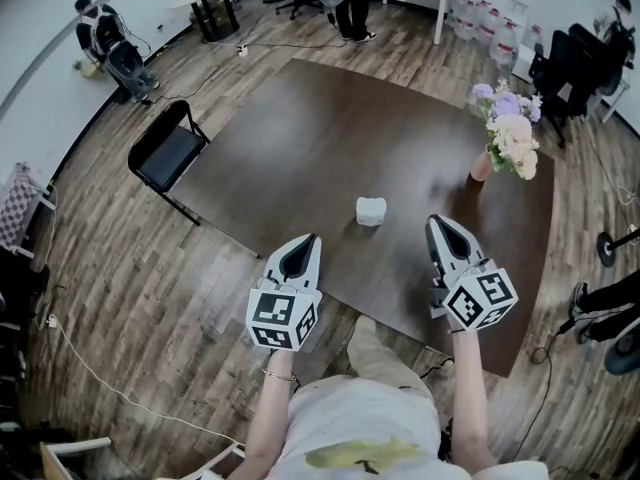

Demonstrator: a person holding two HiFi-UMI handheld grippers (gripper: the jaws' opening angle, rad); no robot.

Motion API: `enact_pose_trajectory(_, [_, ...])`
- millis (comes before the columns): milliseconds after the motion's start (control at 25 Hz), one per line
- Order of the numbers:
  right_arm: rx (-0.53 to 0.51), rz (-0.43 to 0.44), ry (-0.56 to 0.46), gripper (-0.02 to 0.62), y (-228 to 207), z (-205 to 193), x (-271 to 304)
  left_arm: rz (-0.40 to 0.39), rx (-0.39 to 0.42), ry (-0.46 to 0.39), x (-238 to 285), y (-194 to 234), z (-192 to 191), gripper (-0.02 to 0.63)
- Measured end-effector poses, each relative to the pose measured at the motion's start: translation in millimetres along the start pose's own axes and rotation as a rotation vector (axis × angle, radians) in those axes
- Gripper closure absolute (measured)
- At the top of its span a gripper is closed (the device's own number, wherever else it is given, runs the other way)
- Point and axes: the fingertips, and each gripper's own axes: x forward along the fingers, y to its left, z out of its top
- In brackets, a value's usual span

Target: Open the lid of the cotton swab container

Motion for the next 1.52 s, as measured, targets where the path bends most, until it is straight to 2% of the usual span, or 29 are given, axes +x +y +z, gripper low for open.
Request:
enact_pose_trajectory(160, [0.010, -0.002, 0.026, 0.574, -20, -6, 21, -0.022, 0.010, 0.026, 31, 8, -5, 0.581])
enact_pose_trajectory(280, [0.028, -0.002, 0.048, 0.574, -34, -16, 33, -0.053, 0.012, 0.068, 52, 7, -22, 0.581])
enact_pose_trajectory(480, [0.043, -0.001, 0.110, 0.574, -44, -38, 52, -0.157, -0.016, 0.138, 82, -2, -61, 0.580])
enact_pose_trajectory(640, [0.055, -0.005, 0.153, 0.574, -51, -56, 60, -0.242, 0.011, 0.223, 101, -6, -94, 0.580])
enact_pose_trajectory(880, [0.068, -0.035, 0.193, 0.574, -64, -74, 75, -0.335, 0.030, 0.291, 127, -4, -124, 0.577])
enact_pose_trajectory(1080, [0.095, -0.072, 0.193, 0.574, -71, -81, 82, -0.433, 0.108, 0.351, 149, -7, -141, 0.460])
enact_pose_trajectory(1280, [0.117, -0.106, 0.185, 0.574, -74, -84, 85, -0.514, 0.192, 0.369, 165, -12, -153, 0.333])
enact_pose_trajectory(1400, [0.128, -0.128, 0.174, 0.574, -77, -84, 81, -0.572, 0.273, 0.390, 175, -18, -159, 0.307])
enact_pose_trajectory(1520, [0.137, -0.153, 0.168, 0.574, -82, -86, 76, -0.615, 0.303, 0.388, 184, -23, -158, 0.301])
